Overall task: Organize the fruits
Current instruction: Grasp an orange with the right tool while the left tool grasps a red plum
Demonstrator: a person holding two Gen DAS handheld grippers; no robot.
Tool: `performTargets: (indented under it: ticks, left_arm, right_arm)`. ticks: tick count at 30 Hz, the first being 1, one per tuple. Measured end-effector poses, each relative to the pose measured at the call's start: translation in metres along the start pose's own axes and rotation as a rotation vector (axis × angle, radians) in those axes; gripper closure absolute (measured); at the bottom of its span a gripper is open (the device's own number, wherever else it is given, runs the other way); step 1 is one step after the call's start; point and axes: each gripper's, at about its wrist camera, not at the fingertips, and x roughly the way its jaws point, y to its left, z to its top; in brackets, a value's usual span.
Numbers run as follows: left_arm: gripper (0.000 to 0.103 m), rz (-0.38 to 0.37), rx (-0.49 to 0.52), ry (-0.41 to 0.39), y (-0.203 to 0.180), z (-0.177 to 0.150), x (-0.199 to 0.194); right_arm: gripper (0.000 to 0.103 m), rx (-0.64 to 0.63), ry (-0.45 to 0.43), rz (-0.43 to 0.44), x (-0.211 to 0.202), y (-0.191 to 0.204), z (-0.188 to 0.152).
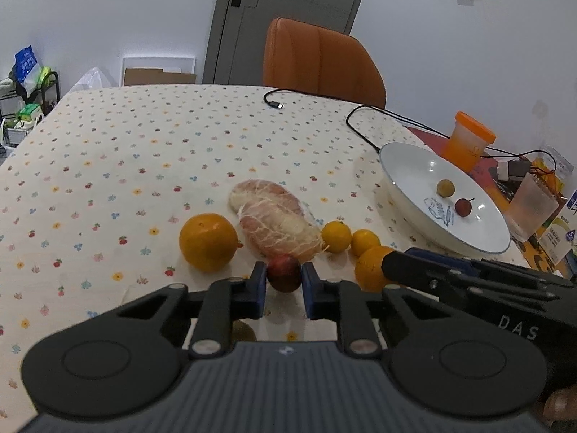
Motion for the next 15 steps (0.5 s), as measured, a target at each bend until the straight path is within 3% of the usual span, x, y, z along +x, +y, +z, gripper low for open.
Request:
performTargets:
  ticks: [4,6,8,11,15]
  left_arm:
    - [0.084,0.0,0.006,-0.007,-0.003,0.0,-0.003]
    - [0.084,0.003,0.011,-0.009,-0.005,0.0,-0.005]
    - [0.084,0.004,0.011,-0.011,-0.005,0.0,-0.006]
    - [0.084,0.01,0.012,-0.013,-0.004,0.001,-0.006]
    - [0.084,0.012,0.014,-0.018,-0.004,0.002,-0.008]
  right_arm:
    - [0.071,-0.001,0.006,0.005,0.002,0.0,0.001]
    - [0.059,-0.006,0.019,0.0,0.005,0.002,0.001]
    - [0.056,-0.015,0.021,-0.013,0.009,0.004,-0.001]
    - [0.066,-0.004,0.028,0.011,0.013,0.004,-0.003]
    - [0.067,-0.019,0.015,-0.011,0.008,0.006,-0.002]
